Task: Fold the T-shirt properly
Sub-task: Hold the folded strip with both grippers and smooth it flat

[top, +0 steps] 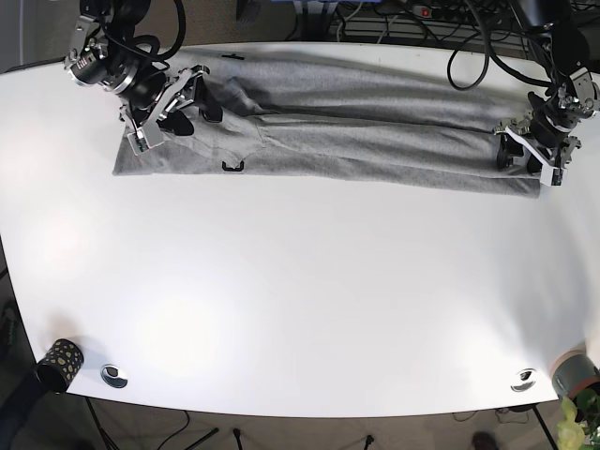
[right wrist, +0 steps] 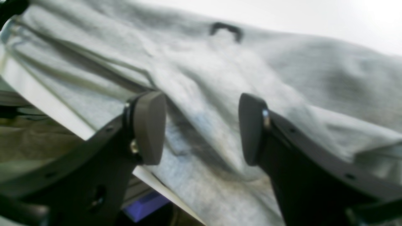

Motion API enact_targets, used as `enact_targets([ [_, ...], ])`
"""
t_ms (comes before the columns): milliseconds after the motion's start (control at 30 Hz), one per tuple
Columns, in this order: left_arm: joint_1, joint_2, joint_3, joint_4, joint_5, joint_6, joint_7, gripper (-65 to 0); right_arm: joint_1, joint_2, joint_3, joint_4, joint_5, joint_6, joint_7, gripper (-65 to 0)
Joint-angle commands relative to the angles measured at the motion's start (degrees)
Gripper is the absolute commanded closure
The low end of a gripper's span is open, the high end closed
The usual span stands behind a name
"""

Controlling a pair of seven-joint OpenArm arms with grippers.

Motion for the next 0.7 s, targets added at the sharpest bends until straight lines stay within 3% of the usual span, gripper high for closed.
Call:
enact_targets([
  [0,0.1,-0.7,-0.1,0.4,0.6,-0.1,1.6,-36.0,-0.2,0.7,0.1,-3.2,0.7,0.08,0.7,-35.7],
  [100,0.1,-0.7,-0.1,0.3,0.6,-0.1,1.6,-36.0,1.7,1.2,0.1,-9.0,0.6,0.08,0.8,-35.7],
  [400,-0.1,-0.5,0.0,0.0,0.6,0.1,1.6,-36.3,8.4,6.4,-0.3,-23.3,0.0,0.08,4.7,-35.7],
  [667,-7.5,-0.8,2.3,-6.4,0.7,0.1,1.6,-36.4,18.3,6.7,-0.3,-27.3,-11.4,0.08,5.1,-35.7],
])
